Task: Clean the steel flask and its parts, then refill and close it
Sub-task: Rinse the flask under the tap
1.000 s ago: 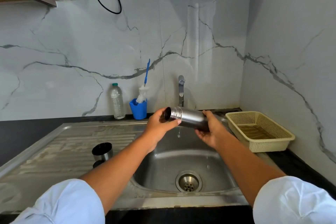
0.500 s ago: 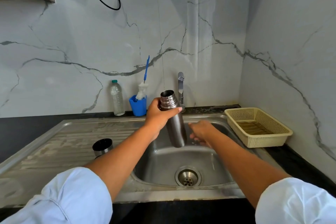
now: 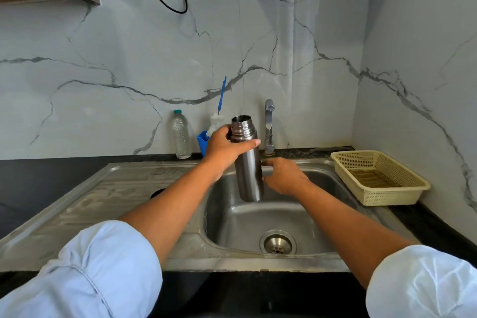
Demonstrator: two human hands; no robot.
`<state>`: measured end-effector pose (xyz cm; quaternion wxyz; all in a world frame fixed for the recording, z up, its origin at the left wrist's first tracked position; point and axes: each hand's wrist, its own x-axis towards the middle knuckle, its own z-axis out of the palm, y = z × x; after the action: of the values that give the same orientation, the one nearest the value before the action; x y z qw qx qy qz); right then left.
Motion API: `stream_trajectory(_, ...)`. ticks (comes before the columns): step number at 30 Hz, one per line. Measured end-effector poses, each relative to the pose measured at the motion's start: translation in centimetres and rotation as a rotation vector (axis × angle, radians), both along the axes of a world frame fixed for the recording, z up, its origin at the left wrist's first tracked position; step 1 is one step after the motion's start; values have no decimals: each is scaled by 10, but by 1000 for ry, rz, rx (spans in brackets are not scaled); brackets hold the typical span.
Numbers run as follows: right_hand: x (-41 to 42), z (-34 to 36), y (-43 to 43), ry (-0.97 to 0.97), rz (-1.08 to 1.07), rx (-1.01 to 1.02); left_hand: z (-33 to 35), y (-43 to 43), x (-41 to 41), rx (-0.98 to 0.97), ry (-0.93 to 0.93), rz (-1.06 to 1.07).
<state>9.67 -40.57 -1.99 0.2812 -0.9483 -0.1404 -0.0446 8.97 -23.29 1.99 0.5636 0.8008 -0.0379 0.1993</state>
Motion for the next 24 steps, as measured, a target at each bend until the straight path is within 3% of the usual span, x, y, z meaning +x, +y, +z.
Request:
stream_trajectory(9, -15, 32, 84, -33, 279, 206, 78, 97, -50, -5, -199, 162)
stream_trajectory(15, -34, 28, 159, -61, 408, 130, 84, 185, -98, -5, -226, 315)
stream_trajectory(24, -56, 7, 201, -18, 517, -152, 17, 260, -133, 34, -84, 480)
